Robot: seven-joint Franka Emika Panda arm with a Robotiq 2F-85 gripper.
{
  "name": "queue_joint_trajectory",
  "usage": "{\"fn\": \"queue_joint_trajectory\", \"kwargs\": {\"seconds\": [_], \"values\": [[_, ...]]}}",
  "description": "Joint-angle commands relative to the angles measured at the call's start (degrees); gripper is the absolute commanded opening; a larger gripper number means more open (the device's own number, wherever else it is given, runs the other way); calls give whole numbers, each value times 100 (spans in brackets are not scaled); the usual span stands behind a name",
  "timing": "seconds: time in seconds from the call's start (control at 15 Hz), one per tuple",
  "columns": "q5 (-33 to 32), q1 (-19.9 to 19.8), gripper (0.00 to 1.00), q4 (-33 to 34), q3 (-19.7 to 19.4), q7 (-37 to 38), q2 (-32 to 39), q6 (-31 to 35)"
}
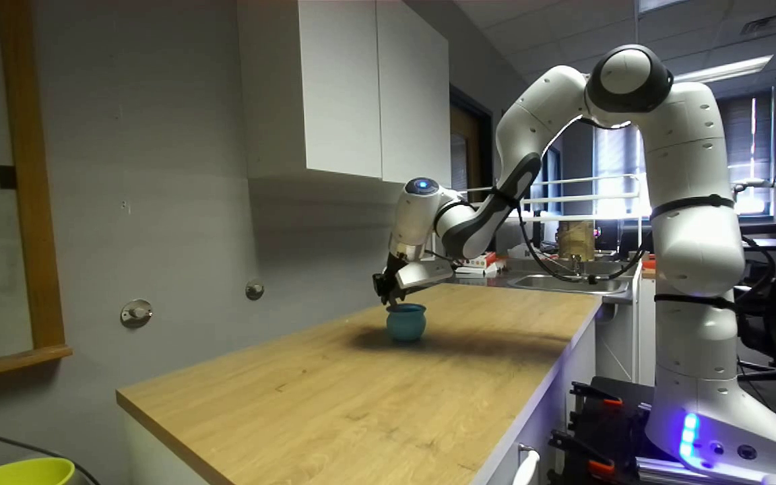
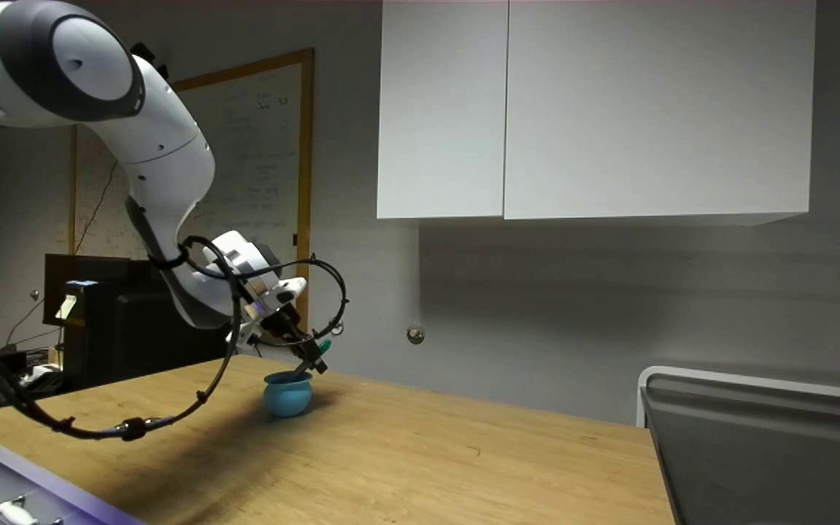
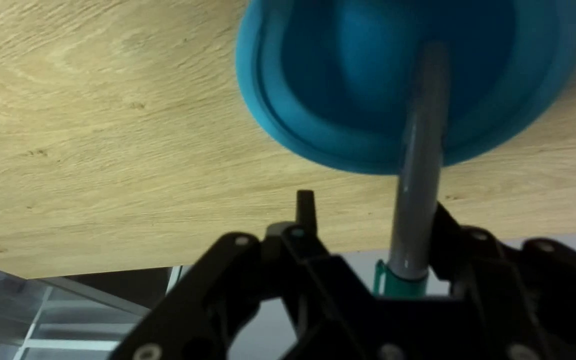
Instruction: Pick the marker and put it in the cup
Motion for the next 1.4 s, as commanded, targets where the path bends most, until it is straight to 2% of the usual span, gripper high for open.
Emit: {"fn": "queue_joint_trajectory", "kwargs": {"seconds": [0.0,0.13,0.6,0.8,0.87,1.07,1.2,1.33], "values": [[-180,52,87,82,6,235,61,-81],[-96,58,100,77,14,163,48,-101],[658,90,100,-45,128,-424,-108,-24],[1182,98,100,-104,219,-864,-174,28],[1419,335,100,-129,15,-1068,-225,52],[1957,476,100,-141,-8,-1539,-344,-13],[2682,558,100,-200,43,-2175,-485,-103],[3748,660,100,-290,130,-3109,-618,-262]]}}
